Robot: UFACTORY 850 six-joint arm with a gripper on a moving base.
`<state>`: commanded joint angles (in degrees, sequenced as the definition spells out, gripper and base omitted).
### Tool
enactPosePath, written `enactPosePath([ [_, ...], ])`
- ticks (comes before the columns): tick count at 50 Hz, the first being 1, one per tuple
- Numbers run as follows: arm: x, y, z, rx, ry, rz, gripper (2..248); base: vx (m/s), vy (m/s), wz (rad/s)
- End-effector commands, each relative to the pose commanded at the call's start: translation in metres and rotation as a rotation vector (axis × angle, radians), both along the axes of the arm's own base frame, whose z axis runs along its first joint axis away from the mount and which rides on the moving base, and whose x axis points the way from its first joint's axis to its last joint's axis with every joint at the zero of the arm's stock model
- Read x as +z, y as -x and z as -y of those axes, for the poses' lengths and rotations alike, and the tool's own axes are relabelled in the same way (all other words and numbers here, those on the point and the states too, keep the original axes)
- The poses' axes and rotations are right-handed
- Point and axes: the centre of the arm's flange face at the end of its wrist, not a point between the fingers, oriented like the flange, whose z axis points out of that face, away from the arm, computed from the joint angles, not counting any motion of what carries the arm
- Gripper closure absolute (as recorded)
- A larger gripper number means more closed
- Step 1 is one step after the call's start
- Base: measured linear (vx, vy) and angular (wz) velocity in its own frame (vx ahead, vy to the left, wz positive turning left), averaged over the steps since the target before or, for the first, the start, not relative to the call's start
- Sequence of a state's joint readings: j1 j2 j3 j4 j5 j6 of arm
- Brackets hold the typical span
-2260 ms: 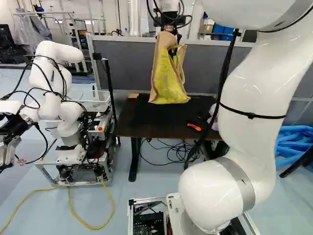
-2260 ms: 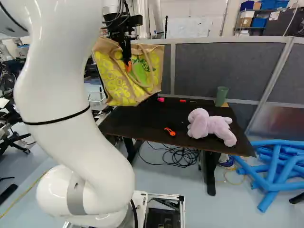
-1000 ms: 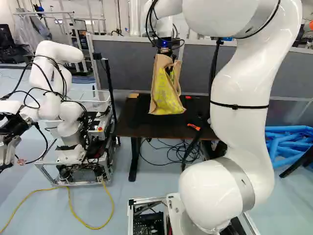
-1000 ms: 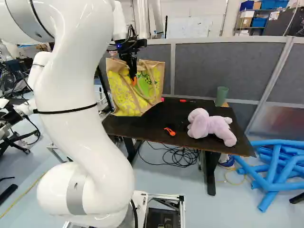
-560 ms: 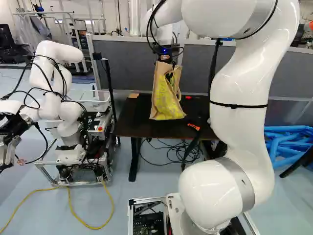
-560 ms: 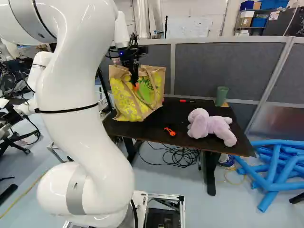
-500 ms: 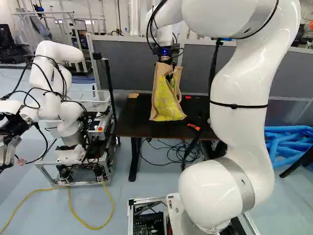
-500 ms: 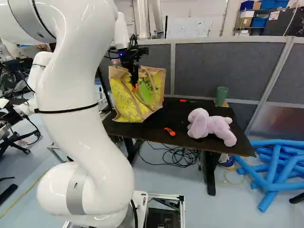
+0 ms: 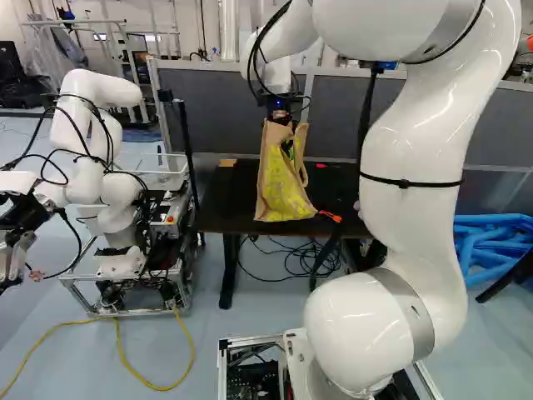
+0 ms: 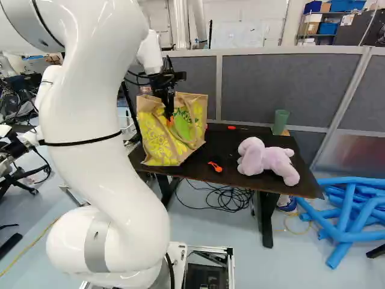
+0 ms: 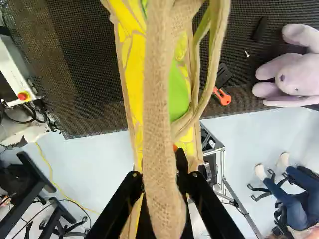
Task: Pick up the bag on the ground and place it on the table
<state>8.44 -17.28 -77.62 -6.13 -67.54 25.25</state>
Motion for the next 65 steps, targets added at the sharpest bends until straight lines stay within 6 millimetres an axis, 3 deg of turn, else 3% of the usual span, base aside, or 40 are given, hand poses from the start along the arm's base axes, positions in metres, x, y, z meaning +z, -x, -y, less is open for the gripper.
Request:
enactPosePath([
  [25, -0.041, -0.018, -0.004, 0.007, -0.007, 0.003, 215, 0.0, 0.0, 0.0],
  [56, -0.044, -0.021, -0.005, 0.008, -0.01, 0.014, 215, 0.0, 0.0, 0.0],
  [57, -0.044, -0.021, -0.005, 0.008, -0.01, 0.014, 202, 0.0, 0.0, 0.0],
  [61, -0.044, -0.021, -0.005, 0.008, -0.01, 0.014, 202, 0.0, 0.0, 0.0],
  [62, -0.044, -0.021, -0.005, 0.008, -0.01, 0.014, 169, 0.0, 0.0, 0.0],
  [65, -0.044, -0.021, -0.005, 0.008, -0.01, 0.014, 169, 0.0, 0.0, 0.0],
])
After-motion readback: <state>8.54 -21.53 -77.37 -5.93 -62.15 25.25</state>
